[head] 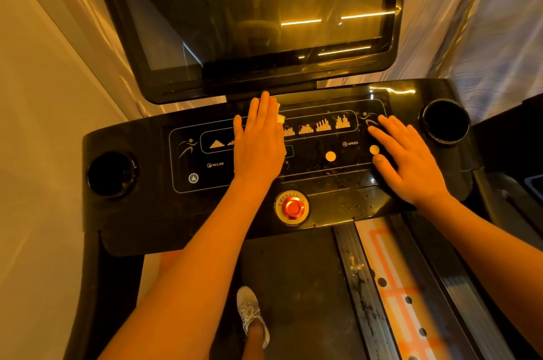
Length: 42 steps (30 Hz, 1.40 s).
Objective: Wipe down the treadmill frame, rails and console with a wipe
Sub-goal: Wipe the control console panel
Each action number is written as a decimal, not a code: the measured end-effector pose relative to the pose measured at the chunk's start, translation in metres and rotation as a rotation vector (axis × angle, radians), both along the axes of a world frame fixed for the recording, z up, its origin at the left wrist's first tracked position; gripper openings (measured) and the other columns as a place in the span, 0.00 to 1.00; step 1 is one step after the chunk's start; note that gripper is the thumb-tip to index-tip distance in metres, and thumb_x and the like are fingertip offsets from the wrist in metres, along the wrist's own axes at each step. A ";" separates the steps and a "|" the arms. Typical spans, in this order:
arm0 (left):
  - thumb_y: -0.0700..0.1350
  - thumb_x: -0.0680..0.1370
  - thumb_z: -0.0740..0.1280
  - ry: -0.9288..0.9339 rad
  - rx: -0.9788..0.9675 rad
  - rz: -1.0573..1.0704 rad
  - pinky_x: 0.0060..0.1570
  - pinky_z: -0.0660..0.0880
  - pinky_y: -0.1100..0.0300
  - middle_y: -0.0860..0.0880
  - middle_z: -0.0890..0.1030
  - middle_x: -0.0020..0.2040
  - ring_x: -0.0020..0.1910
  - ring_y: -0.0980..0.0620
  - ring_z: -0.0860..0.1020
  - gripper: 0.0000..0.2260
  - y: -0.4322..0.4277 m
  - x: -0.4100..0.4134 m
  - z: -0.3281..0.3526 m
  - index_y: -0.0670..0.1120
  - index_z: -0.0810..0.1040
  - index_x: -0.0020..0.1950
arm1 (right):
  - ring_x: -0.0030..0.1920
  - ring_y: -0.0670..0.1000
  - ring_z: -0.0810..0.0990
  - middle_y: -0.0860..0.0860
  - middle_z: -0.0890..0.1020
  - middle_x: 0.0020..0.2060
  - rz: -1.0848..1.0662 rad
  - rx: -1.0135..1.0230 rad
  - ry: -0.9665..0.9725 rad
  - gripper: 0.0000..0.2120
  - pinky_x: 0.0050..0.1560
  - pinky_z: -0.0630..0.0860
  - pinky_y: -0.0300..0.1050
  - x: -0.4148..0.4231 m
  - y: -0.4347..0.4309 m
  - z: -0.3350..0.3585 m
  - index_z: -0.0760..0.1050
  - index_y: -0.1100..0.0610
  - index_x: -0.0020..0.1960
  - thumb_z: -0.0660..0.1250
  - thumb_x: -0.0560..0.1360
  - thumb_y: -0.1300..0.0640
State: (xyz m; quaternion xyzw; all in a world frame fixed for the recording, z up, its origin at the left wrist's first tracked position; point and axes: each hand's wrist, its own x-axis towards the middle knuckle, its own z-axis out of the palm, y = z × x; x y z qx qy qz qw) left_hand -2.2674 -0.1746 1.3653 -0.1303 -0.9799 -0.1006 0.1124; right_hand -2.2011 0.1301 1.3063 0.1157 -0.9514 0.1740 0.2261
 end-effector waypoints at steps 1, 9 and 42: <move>0.50 0.87 0.51 -0.002 0.003 0.007 0.78 0.45 0.44 0.47 0.43 0.84 0.82 0.47 0.42 0.27 0.002 0.000 0.000 0.48 0.45 0.84 | 0.82 0.50 0.53 0.50 0.60 0.81 0.002 -0.003 -0.001 0.28 0.81 0.51 0.57 0.000 0.000 0.000 0.62 0.51 0.81 0.53 0.84 0.42; 0.52 0.86 0.49 -0.045 -0.031 -0.022 0.79 0.43 0.45 0.48 0.42 0.83 0.82 0.47 0.41 0.27 -0.012 0.051 -0.026 0.49 0.43 0.83 | 0.82 0.51 0.54 0.50 0.60 0.81 0.000 -0.012 -0.001 0.28 0.81 0.52 0.58 0.000 -0.001 0.000 0.63 0.51 0.81 0.53 0.83 0.42; 0.43 0.84 0.62 0.039 0.126 -0.072 0.78 0.43 0.50 0.46 0.44 0.83 0.82 0.46 0.43 0.34 -0.002 0.017 -0.008 0.49 0.44 0.83 | 0.82 0.50 0.53 0.50 0.60 0.81 0.000 -0.020 -0.025 0.28 0.81 0.52 0.58 0.000 0.000 0.001 0.63 0.51 0.80 0.54 0.84 0.43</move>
